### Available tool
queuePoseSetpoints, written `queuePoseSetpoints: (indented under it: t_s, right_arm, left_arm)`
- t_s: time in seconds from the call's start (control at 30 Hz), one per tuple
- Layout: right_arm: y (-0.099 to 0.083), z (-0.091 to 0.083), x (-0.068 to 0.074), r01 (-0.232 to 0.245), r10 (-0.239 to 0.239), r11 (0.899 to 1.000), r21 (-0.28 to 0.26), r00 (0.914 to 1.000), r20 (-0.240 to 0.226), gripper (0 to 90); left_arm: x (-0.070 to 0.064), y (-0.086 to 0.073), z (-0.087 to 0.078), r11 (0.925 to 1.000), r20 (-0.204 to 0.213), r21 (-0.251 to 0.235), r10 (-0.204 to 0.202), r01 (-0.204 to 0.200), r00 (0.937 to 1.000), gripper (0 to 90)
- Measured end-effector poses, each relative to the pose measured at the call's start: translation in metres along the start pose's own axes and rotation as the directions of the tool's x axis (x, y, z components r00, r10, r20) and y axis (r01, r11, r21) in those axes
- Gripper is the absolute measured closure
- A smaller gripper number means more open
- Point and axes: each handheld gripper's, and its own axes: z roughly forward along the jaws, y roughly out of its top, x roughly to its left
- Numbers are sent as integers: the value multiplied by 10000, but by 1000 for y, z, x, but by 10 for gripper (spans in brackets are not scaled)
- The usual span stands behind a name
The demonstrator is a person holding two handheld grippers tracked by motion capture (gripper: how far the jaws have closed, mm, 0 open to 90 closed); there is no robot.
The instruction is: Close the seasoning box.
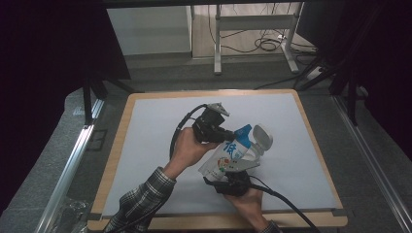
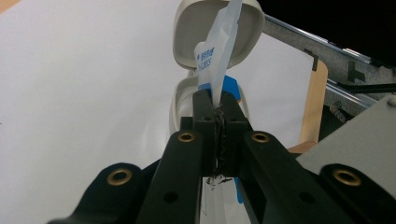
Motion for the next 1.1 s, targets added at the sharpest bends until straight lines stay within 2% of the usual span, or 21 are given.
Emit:
queuePoseSetpoints:
  t_s: [0.5, 0.73, 1.1]
  right_arm:
    - [-4, 2, -4, -15, 11, 9995, 304, 9999, 134, 574]
    - [-6, 2, -5, 35, -44, 9994, 343, 9997, 260, 574]
    - [-8, 4, -9, -45, 22, 9985, 538, 9991, 427, 574]
  left_arm:
    - [4, -10, -12, 9999, 255, -114, -72, 75, 9996, 884]
    - [5, -18, -20, 9993, 364, -340, -167, 179, 9992, 883]
    - [6, -29, -34, 9989, 451, -405, -212, 230, 9988, 879]
